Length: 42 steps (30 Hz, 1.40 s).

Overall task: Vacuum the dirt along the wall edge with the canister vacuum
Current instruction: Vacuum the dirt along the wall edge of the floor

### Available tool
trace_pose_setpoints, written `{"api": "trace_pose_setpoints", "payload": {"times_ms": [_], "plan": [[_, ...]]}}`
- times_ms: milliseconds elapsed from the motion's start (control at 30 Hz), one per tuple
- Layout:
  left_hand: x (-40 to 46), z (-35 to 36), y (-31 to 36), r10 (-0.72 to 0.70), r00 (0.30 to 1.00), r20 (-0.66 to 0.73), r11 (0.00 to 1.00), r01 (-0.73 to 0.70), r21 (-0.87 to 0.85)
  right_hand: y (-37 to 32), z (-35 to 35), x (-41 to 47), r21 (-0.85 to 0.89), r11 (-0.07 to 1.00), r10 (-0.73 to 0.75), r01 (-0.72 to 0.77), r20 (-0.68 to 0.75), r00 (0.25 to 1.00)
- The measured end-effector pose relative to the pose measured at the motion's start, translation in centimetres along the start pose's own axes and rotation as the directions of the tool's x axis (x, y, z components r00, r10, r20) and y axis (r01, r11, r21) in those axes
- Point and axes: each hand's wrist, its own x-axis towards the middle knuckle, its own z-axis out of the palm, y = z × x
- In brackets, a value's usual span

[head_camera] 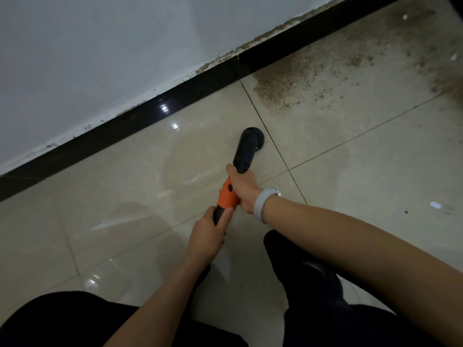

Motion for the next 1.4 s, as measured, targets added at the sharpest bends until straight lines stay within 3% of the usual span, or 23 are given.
{"api": "trace_pose_setpoints", "payload": {"times_ms": [167, 300, 400, 533, 833, 1133, 1400], "plan": [[-1.5, -1.2, 3.0, -0.088, 0.993, 0.085, 0.993, 0.081, 0.082, -2.1, -1.8, -2.5, -0.042, 0.98, 0.2, -0.196, 0.201, 0.959], [-4.3, -3.6, 8.7, -0.147, 0.969, 0.199, 0.962, 0.093, 0.256, -6.4, -4.1, -7.6, -0.069, 0.968, 0.25, -0.241, 0.221, 0.943], [-6.3, -5.3, 14.1, -0.146, 0.967, 0.209, 0.934, 0.064, 0.353, -9.4, -6.1, -11.1, 0.052, 0.974, 0.209, -0.222, 0.185, 0.96], [-8.3, -6.3, 21.7, -0.114, 0.966, 0.232, 0.899, 0.001, 0.438, -14.2, -9.9, -15.0, 0.177, 0.981, 0.081, -0.086, 0.038, 0.996], [-13.1, -5.9, 34.7, -0.123, 0.929, 0.348, 0.87, -0.068, 0.489, -20.0, -17.4, -24.2, 0.25, 0.967, -0.029, 0.055, -0.103, 0.994], [-15.7, -8.3, 38.8, -0.181, 0.932, 0.315, 0.87, 0.002, 0.494, -21.0, -17.9, -28.7, 0.115, 0.992, -0.043, 0.056, -0.115, 0.992], [-15.3, -8.0, 40.0, -0.188, 0.852, 0.489, 0.863, -0.095, 0.496, -24.0, -18.3, -29.9, 0.139, 0.986, -0.08, 0.092, -0.09, 0.993]]}}
